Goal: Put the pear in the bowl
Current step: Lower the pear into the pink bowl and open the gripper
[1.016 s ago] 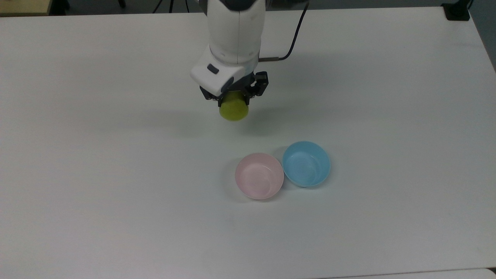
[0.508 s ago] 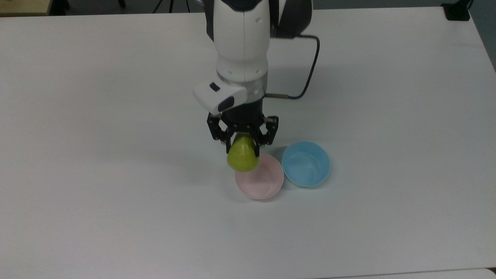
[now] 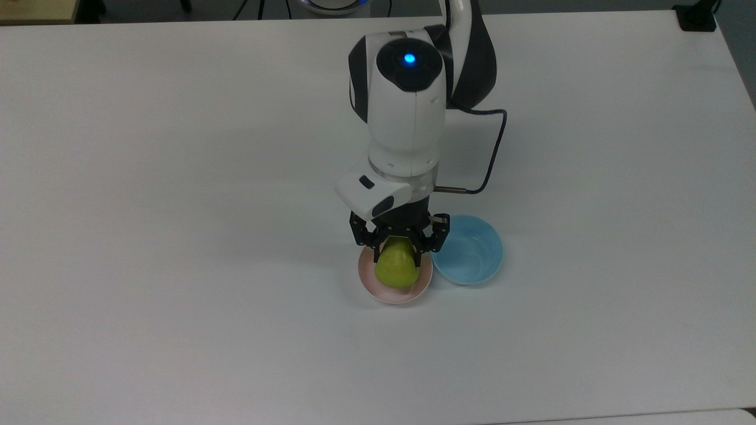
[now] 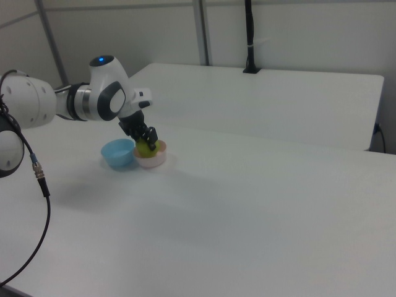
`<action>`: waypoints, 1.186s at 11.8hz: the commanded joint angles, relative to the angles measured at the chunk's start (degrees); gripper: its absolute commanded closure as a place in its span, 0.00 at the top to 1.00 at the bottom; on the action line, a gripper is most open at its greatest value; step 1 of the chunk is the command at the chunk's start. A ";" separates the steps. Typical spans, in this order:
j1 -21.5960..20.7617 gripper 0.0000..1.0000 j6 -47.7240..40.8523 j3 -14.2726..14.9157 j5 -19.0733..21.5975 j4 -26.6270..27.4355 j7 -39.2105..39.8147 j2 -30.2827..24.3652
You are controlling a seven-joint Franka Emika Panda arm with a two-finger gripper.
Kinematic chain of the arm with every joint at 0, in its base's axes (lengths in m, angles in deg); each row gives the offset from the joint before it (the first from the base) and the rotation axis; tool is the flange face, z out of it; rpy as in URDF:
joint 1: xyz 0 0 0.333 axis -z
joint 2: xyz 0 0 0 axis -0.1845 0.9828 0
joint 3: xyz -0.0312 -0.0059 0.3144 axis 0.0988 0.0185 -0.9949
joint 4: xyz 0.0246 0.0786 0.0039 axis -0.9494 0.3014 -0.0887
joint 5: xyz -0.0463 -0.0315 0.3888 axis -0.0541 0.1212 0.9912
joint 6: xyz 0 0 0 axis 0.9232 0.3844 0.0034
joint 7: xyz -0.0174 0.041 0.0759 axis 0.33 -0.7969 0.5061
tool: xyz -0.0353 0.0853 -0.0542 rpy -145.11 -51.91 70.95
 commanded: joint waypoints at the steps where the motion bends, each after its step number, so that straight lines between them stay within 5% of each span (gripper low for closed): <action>1: -1.62 0.59 0.46 0.55 -0.66 -0.68 -0.83 2.74; 3: -1.62 0.70 -0.15 0.55 -0.66 -0.33 -0.84 2.39; 8: 2.41 0.70 -9.46 1.08 -1.89 0.72 6.54 0.11; 12: 4.97 1.00 -13.77 1.08 -1.80 2.66 9.62 -3.93; 14: 4.89 1.00 -13.87 1.08 -1.54 2.40 8.84 -4.98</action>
